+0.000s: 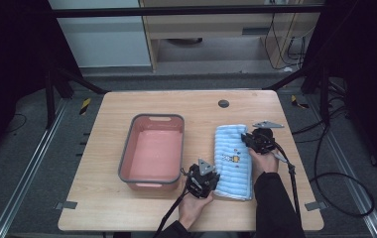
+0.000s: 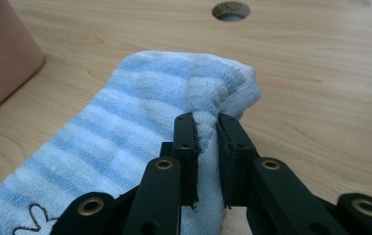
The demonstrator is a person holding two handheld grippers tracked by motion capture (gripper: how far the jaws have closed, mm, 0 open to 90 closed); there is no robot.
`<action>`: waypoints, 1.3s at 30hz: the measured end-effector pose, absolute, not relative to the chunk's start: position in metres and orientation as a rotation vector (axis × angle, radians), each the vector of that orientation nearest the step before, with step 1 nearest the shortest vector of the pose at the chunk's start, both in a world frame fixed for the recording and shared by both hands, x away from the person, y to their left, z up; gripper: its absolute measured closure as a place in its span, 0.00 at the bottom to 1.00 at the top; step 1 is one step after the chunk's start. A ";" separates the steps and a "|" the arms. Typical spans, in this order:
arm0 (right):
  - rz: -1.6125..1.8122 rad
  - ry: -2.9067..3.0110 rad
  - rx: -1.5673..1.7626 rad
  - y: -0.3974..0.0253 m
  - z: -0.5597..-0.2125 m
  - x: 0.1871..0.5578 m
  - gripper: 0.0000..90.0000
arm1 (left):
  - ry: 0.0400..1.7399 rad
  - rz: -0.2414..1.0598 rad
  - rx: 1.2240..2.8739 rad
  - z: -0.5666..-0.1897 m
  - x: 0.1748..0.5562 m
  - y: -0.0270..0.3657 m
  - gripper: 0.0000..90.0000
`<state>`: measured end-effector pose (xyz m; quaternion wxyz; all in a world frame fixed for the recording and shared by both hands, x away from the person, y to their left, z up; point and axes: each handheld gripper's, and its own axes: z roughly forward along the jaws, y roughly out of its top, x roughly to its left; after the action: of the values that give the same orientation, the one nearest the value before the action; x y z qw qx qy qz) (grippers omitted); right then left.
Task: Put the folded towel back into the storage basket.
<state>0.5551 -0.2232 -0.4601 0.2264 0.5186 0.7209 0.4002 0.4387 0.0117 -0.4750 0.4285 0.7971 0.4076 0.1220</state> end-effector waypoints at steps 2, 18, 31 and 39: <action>1.123 1.968 1.416 -0.221 -0.449 0.550 0.89 | 1.005 0.308 1.985 -0.469 0.436 0.015 0.95; 1.206 1.885 1.323 -0.202 -0.384 0.531 0.89 | 0.907 0.428 1.967 -0.415 0.421 0.037 0.95; 1.269 1.852 1.280 -0.172 -0.340 0.528 0.89 | 0.904 0.466 1.920 -0.376 0.418 0.070 0.95; 1.286 1.860 1.237 -0.144 -0.321 0.531 0.89 | 0.916 0.504 1.900 -0.363 0.416 0.094 0.95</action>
<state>0.5306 -0.1440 -0.3207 0.2783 0.4610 0.6931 0.4792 0.4163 0.0945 -0.3635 0.4675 0.7745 0.3734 0.2053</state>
